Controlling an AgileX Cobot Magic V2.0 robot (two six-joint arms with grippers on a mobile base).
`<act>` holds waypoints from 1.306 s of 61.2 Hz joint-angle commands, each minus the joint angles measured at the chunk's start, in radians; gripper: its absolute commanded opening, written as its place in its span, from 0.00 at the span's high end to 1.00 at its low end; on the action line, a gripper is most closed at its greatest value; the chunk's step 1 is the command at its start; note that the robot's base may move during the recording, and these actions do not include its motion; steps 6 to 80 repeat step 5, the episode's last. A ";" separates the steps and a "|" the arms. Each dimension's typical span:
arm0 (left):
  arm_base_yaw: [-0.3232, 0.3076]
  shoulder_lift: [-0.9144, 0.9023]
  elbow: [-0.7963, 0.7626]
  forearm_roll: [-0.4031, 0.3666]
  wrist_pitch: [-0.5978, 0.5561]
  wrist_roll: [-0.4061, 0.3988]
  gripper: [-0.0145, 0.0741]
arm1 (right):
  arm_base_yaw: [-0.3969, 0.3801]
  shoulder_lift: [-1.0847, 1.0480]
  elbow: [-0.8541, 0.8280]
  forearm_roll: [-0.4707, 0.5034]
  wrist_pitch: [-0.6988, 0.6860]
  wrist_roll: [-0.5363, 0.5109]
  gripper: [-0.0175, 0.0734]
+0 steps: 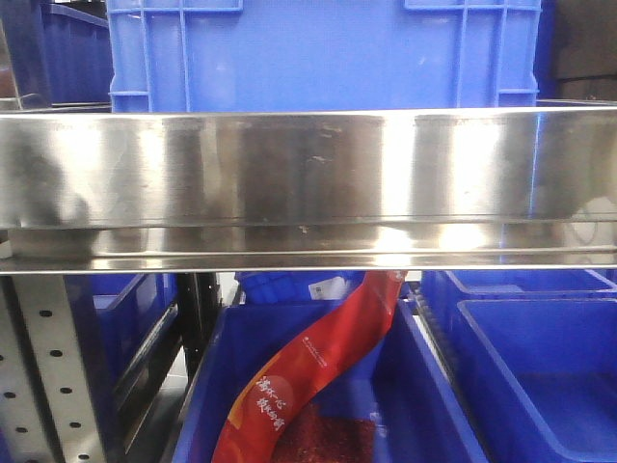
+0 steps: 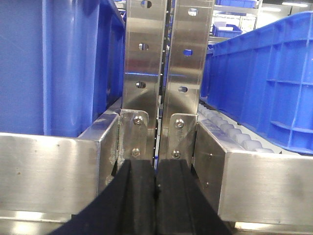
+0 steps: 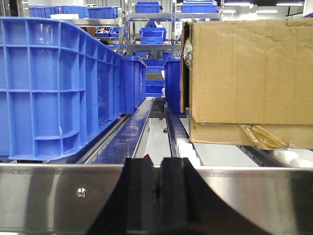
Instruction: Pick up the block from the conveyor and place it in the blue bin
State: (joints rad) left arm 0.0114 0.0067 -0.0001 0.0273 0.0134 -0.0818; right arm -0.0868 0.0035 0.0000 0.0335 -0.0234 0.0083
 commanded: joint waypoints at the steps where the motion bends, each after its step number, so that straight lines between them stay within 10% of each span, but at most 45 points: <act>1: 0.001 -0.007 0.000 0.002 -0.023 -0.009 0.96 | -0.005 -0.003 0.000 0.002 -0.022 -0.002 0.98; 80: 0.001 -0.007 0.000 0.002 -0.023 -0.009 0.96 | -0.005 -0.003 0.000 0.002 -0.022 -0.002 0.98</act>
